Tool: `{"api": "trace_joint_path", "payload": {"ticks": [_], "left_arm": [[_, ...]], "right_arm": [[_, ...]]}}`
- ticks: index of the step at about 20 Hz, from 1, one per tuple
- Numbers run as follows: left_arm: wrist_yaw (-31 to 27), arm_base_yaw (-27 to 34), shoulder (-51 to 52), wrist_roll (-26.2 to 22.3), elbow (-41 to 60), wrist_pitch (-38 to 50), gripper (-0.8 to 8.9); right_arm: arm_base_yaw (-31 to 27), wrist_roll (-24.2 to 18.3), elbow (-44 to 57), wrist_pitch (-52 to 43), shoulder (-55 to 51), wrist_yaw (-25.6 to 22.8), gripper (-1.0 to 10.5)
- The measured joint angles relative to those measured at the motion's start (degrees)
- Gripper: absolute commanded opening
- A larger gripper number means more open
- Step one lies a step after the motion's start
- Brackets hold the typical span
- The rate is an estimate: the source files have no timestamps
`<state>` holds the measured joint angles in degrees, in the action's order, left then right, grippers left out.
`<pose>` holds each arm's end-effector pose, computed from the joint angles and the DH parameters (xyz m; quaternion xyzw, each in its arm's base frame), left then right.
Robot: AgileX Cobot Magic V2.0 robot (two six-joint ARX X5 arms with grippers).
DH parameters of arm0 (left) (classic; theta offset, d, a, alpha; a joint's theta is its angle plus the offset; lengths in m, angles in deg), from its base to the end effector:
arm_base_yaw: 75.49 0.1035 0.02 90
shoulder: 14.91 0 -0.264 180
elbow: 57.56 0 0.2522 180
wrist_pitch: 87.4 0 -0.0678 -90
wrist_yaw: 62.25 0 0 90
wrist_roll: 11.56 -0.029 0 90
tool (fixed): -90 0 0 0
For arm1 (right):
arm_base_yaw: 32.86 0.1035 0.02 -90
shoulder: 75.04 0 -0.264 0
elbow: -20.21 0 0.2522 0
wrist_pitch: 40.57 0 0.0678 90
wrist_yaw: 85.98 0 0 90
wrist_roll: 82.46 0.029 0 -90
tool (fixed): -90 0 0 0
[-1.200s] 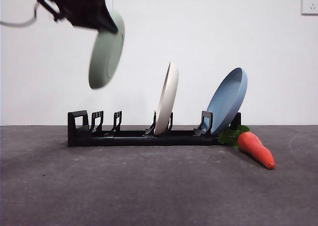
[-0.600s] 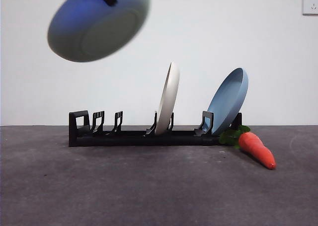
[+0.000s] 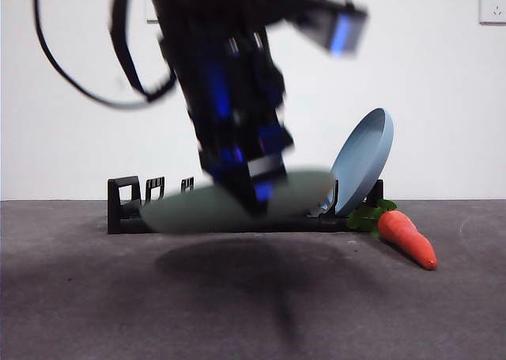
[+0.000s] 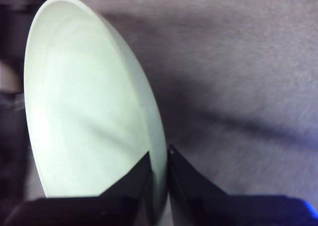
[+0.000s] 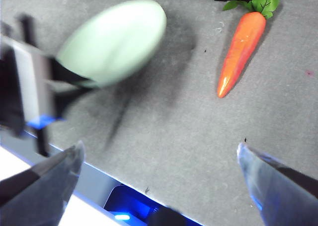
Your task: Take the green plate from the plate rack,put the plate on the table,take the carrot from the table,put the carrot in the plate
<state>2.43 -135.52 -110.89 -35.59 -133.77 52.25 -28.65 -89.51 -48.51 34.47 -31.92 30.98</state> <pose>0.1764 -0.2811 0.1992 0.5041 0.3065 -0.3292 0.7373 0.1144 0.0216 0.3218 0.0285 0.3942 0.2688 0.8784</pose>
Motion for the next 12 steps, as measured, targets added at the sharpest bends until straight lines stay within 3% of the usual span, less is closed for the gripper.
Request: {"api": "trace_joint_path", "payload": {"ticks": [6, 10, 12], "left_arm": [[-3.5, -0.1, -7.2, 0.1, 0.0, 4.6, -0.06], [-1.1, -0.1, -8.1, 3.0, -0.3, 5.0, 0.10], [1.1, 0.0, -8.0, 4.9, -0.6, 4.6, 1.49]], "right_arm": [[0.0, 0.0, 0.0, -0.3, 0.0, 0.0, 6.0], [0.0, 0.0, 0.0, -0.9, 0.2, 0.0, 6.0], [0.0, 0.0, 0.0, -0.9, 0.7, 0.0, 6.0]]}}
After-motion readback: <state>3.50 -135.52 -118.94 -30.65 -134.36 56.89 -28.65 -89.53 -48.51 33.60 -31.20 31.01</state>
